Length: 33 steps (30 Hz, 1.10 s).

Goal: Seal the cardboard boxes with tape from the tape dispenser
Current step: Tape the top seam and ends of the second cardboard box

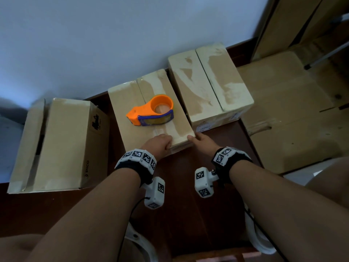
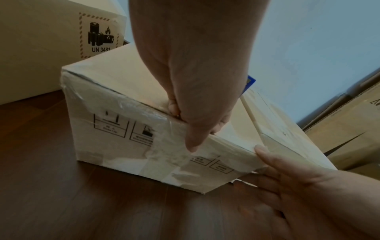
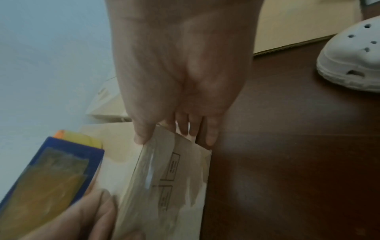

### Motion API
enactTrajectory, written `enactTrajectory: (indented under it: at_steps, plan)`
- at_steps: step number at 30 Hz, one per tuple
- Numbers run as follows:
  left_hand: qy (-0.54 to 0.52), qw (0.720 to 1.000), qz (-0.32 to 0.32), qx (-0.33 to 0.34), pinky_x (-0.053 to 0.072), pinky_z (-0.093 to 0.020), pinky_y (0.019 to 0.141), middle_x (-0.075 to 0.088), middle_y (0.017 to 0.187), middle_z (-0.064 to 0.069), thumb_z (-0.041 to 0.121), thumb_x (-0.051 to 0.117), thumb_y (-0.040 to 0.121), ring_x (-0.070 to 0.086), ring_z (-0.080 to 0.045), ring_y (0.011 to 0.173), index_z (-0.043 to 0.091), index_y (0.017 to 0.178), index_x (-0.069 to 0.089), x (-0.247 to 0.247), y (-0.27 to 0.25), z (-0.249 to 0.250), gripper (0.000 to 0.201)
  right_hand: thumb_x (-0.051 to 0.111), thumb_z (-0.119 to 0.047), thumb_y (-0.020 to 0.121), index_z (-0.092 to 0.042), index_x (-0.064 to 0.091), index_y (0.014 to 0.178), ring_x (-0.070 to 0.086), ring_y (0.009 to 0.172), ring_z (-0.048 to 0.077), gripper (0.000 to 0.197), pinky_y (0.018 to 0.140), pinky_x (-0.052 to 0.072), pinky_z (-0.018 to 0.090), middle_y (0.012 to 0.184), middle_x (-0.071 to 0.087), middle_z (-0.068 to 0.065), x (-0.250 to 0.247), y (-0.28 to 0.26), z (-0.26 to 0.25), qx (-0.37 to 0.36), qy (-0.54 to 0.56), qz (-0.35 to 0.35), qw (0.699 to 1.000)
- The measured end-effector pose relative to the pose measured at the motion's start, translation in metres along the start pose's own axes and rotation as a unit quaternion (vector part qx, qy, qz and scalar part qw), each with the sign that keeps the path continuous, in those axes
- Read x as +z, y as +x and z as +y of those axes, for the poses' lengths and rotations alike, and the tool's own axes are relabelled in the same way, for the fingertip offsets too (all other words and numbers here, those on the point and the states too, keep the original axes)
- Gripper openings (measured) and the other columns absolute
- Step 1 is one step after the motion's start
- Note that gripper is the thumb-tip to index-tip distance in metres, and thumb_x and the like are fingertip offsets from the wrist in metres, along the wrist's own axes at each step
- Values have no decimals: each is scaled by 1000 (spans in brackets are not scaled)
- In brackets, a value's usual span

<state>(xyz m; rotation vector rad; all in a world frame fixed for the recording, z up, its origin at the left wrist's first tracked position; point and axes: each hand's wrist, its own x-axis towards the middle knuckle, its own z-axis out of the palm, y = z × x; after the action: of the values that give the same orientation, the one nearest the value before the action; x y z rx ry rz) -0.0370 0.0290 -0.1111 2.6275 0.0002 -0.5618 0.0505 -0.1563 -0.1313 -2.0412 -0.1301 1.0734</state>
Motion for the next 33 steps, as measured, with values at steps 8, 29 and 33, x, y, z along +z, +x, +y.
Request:
enactTrajectory:
  at_steps: [8,29,33]
  plan:
    - [-9,1000,-4,3,27,-27,66,43,85,-1,6,57,78,41,-19,77,29,67,27,-1,0,-2,40,52,-44,95,-16,44,142,47,127,26,55,100,43,42,139,51,6,-4,3,4,53,113,-44,991]
    - [-88,993,77,-18,35,-26,69,46,86,1,18,72,79,44,-15,75,20,79,44,0,-24,-11,29,57,-31,94,-5,43,141,45,130,27,56,111,34,41,141,48,9,-3,9,-8,19,33,13,999]
    - [-67,990,108,-56,32,-24,66,49,83,0,20,75,79,44,-13,72,21,78,44,-3,-56,-34,31,53,-45,94,-1,60,122,60,107,35,52,94,50,48,118,64,19,7,1,-3,12,-22,70,997]
